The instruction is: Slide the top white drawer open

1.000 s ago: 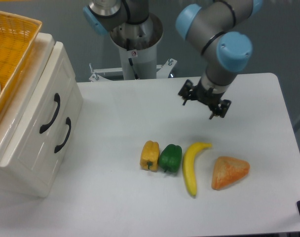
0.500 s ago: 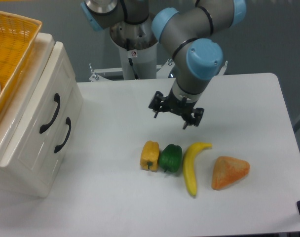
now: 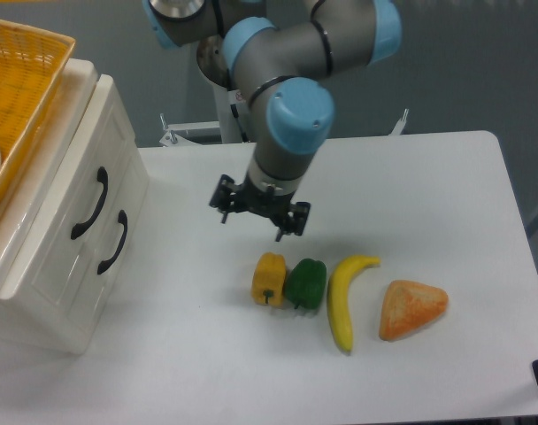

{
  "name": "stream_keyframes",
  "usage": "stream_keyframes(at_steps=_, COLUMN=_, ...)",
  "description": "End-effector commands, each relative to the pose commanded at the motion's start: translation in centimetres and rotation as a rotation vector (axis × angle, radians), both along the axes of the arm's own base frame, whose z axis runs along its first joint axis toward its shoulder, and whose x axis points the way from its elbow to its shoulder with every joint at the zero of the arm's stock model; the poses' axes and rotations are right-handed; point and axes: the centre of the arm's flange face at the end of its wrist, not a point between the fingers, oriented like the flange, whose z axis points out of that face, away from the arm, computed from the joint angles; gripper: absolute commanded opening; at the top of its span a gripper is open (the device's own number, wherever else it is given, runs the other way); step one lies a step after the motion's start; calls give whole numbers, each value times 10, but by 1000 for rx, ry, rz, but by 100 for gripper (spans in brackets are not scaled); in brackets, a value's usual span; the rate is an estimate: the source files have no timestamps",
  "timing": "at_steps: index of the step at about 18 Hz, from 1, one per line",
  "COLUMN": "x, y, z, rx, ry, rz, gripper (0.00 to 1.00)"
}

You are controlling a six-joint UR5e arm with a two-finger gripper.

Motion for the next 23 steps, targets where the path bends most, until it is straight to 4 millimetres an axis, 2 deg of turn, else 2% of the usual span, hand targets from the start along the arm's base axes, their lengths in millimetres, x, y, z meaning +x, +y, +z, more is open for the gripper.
stream_keyframes(at_steps=2, x=16, y=9, z=2, rx=-7, ry=-1, rz=6, gripper=100)
stream_keyframes(at_steps=8, x=41, y=19, z=4, rx=-24, ry=-14, rz=26, gripper=100)
stream_keyframes(at_steps=12, x=60, y=21, z=23, rx=8, ry=-41, rz=70, gripper=100)
stream_keyframes(at_steps=18, x=94, y=36, z=33, rx=29, ry=-59, rz=45, gripper=100)
stream_keyframes(at_steps=23, x=106, y=42, z=37, rx=39, ry=-62, rz=30, gripper=100)
